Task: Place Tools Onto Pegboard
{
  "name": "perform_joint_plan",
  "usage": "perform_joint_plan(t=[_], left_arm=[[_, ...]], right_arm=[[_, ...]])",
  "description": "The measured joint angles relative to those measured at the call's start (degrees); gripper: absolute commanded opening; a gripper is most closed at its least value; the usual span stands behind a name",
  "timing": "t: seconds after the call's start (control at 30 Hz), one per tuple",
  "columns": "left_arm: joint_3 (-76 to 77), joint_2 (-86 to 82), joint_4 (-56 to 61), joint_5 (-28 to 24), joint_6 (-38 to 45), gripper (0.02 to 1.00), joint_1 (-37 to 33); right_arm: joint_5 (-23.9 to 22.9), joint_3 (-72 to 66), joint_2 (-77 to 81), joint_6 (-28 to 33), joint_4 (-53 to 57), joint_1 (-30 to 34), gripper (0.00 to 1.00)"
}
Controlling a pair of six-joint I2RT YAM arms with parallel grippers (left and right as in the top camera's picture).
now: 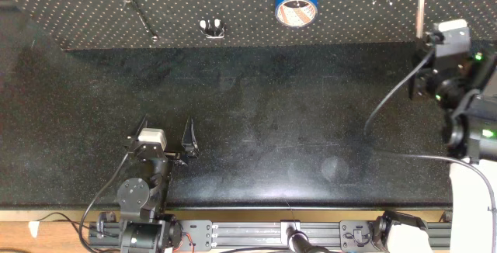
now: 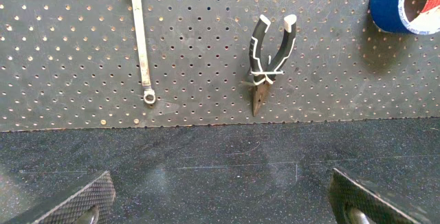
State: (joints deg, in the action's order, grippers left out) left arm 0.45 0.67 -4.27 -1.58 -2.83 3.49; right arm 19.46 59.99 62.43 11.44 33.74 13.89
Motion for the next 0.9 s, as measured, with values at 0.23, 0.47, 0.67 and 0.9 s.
perform_joint_plan(t=[0.23, 0.47, 0.67, 0.9], left_arm=[[0.00, 0.00, 0.00, 0.02, 0.00, 0.996, 0.00], [0.00, 0.00, 0.00, 0.02, 0.00, 0.996, 0.00], [0.00, 0.00, 0.00, 0.02, 0.00, 0.996, 0.00], [0.00, 0.00, 0.00, 0.02, 0.00, 0.996, 0.00]], right_arm=[[-2.86, 0.00, 2.23, -5.09, -1.66, -8.28, 0.075], [-3.98, 0.00, 8.83, -5.40, -2.54, -8.28, 0.075], [-4.37, 0.00, 12.07, -5.40, -5.88, -9.05, 0.075], [-4.52, 0.00, 14.73, -5.88, -7.28, -9.05, 0.893]])
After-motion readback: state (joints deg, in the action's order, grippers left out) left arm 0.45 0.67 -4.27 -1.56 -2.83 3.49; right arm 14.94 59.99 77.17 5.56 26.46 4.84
